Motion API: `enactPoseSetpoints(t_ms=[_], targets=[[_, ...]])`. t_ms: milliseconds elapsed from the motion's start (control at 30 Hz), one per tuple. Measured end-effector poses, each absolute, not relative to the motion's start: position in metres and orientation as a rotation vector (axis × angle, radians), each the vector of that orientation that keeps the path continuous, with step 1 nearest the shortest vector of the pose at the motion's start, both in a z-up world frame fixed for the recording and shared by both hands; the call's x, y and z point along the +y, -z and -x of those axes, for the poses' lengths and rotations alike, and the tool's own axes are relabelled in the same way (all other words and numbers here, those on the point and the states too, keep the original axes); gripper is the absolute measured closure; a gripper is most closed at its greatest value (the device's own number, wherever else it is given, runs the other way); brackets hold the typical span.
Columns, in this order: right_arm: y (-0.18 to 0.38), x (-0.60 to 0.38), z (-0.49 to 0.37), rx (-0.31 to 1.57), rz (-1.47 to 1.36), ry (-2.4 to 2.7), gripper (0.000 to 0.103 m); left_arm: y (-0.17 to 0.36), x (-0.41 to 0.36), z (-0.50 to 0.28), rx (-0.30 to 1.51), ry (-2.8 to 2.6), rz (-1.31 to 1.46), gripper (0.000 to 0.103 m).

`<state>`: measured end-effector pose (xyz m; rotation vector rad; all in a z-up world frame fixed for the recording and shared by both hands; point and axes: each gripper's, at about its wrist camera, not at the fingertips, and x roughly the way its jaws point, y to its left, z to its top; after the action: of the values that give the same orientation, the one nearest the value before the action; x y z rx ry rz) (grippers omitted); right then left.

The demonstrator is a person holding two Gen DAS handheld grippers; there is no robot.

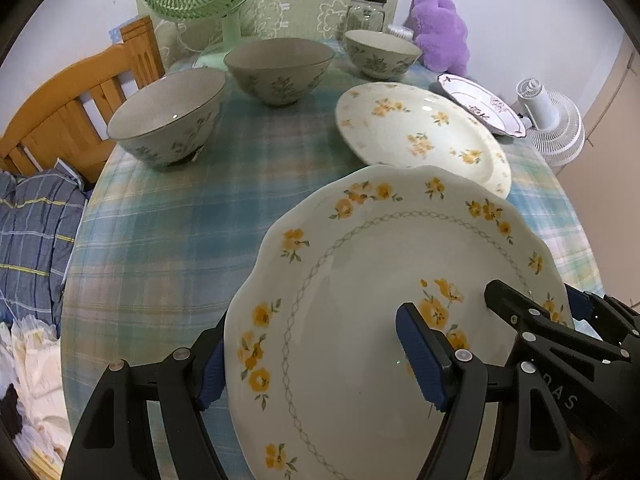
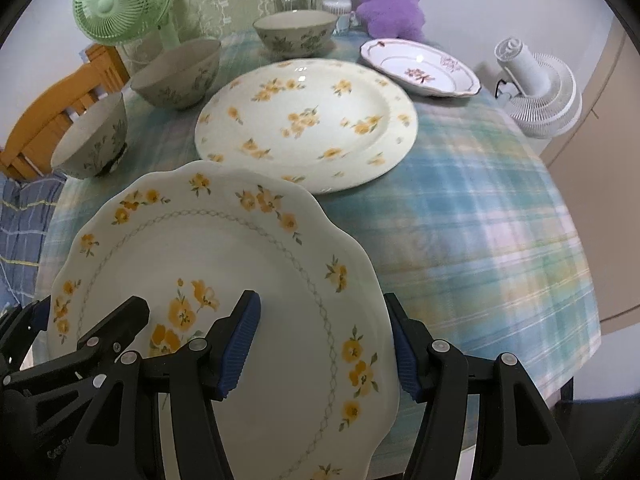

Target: Organize plates and bowls

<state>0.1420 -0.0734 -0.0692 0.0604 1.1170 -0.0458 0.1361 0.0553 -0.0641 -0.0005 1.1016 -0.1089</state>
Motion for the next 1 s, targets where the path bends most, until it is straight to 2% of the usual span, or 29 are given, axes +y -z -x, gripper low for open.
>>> enactPoseSetpoints(t_ms=[433,1000], targets=[[0.059,-0.168,-0.148,1.094,-0.047,0.031,0.038,0.058,-0.037,-0.143,1.085,0.104,0.012,0.027],[0.074,-0.288,-0.168,1.12,-0.05,0.067,0.038,0.083,-0.149,-0.166,1.126,0.13,0.003,0.027]])
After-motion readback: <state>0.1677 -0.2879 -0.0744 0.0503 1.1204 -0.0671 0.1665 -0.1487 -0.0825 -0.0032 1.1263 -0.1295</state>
